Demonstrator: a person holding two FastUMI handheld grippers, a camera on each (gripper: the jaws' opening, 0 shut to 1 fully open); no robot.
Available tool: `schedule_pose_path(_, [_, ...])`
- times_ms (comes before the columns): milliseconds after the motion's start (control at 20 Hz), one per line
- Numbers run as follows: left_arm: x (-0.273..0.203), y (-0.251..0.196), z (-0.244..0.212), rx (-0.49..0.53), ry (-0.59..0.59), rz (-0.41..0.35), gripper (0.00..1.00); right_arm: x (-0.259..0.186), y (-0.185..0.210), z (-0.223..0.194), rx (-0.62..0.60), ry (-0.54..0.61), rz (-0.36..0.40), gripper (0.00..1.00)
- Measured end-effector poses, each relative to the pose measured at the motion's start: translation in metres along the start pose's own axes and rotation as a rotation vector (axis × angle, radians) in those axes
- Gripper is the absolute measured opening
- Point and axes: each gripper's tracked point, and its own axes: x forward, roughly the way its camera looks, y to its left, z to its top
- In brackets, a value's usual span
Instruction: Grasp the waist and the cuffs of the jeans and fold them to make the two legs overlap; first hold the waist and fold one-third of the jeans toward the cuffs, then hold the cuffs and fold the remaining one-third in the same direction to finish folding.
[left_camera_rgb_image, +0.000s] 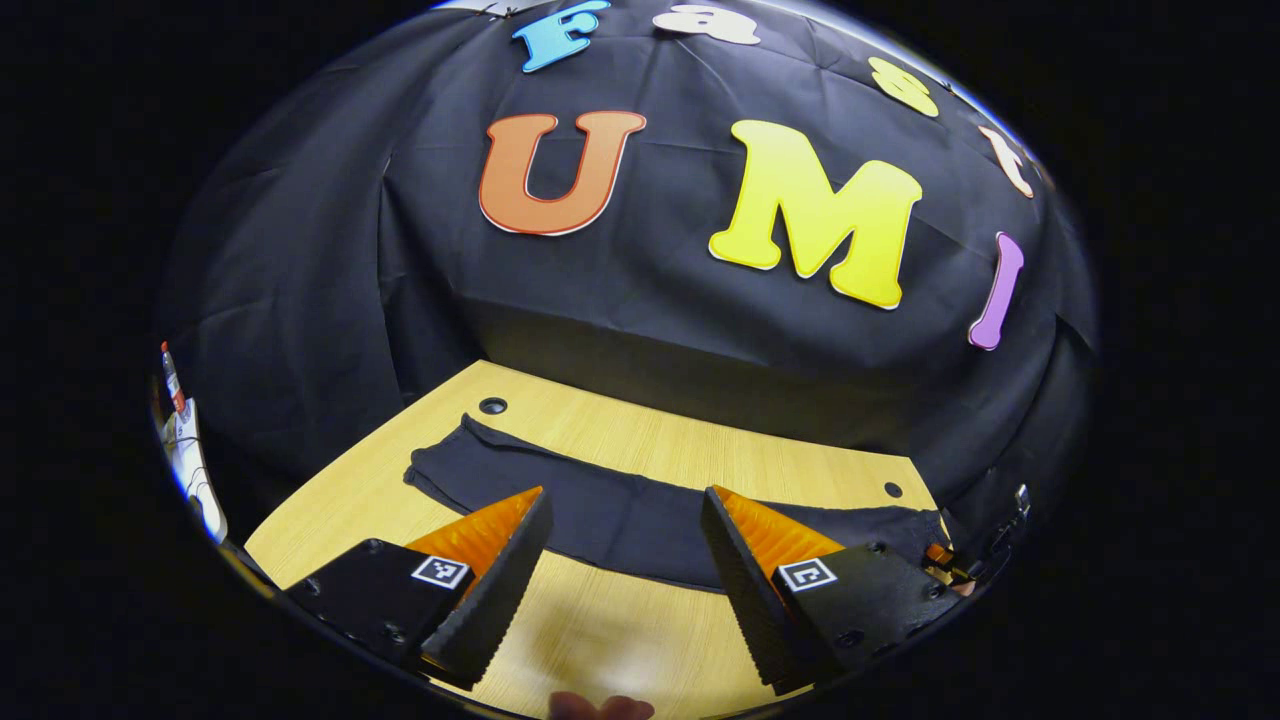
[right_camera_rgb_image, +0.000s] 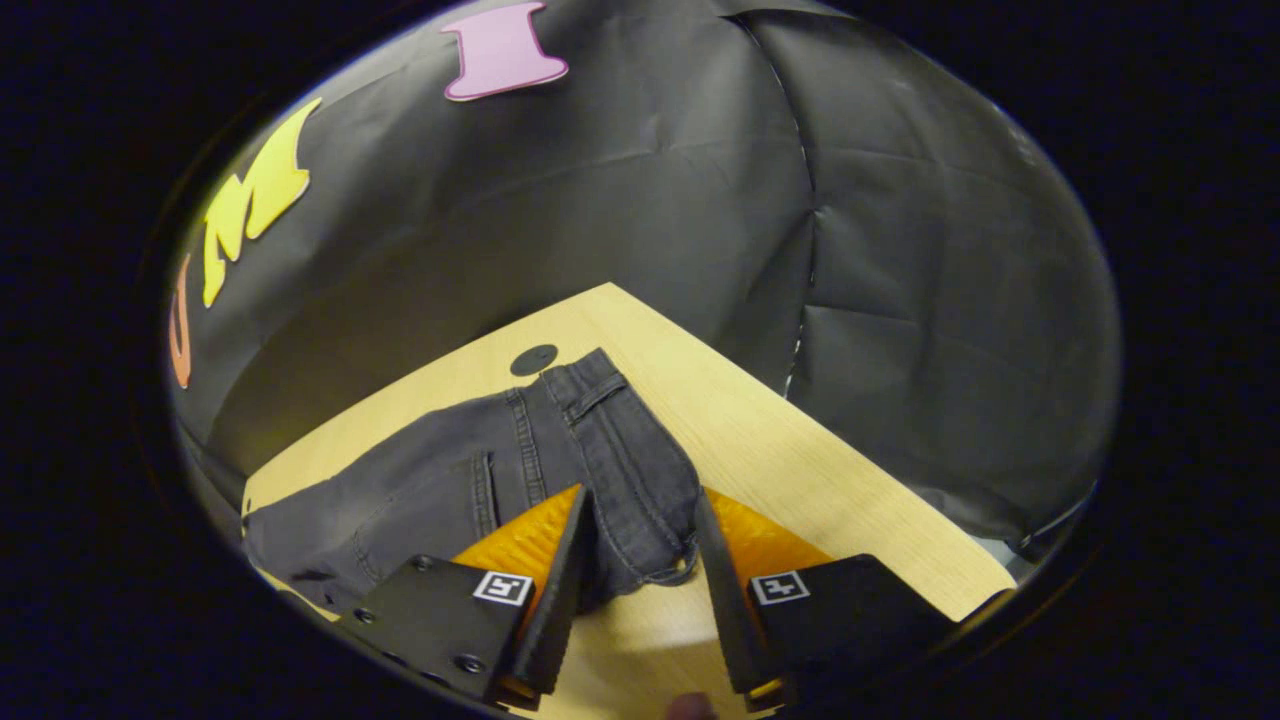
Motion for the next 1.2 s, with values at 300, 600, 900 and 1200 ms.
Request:
schedule_pose_path(300, [-0.005, 0.019, 0.006, -0.032, -0.016, 0.005, 0.96, -0.015, 0.005, 0.011, -0.036, 0.061, 0.001, 0.03])
schedule_pose_path(600, [-0.014, 0.053, 0.011, -0.038, -0.052, 0.028, 0.96, -0.063, 0.031, 0.054, -0.071, 0.008, 0.044, 0.01])
schedule_pose_path(900, [-0.021, 0.094, 0.024, -0.038, -0.11, 0.056, 0.96, -0.151, 0.097, 0.103, -0.129, -0.11, 0.148, 0.0])
schedule_pose_path(1200, [-0.039, 0.144, 0.024, -0.068, -0.156, 0.096, 0.96, -0.224, 0.202, 0.096, -0.258, -0.154, 0.313, 0.04])
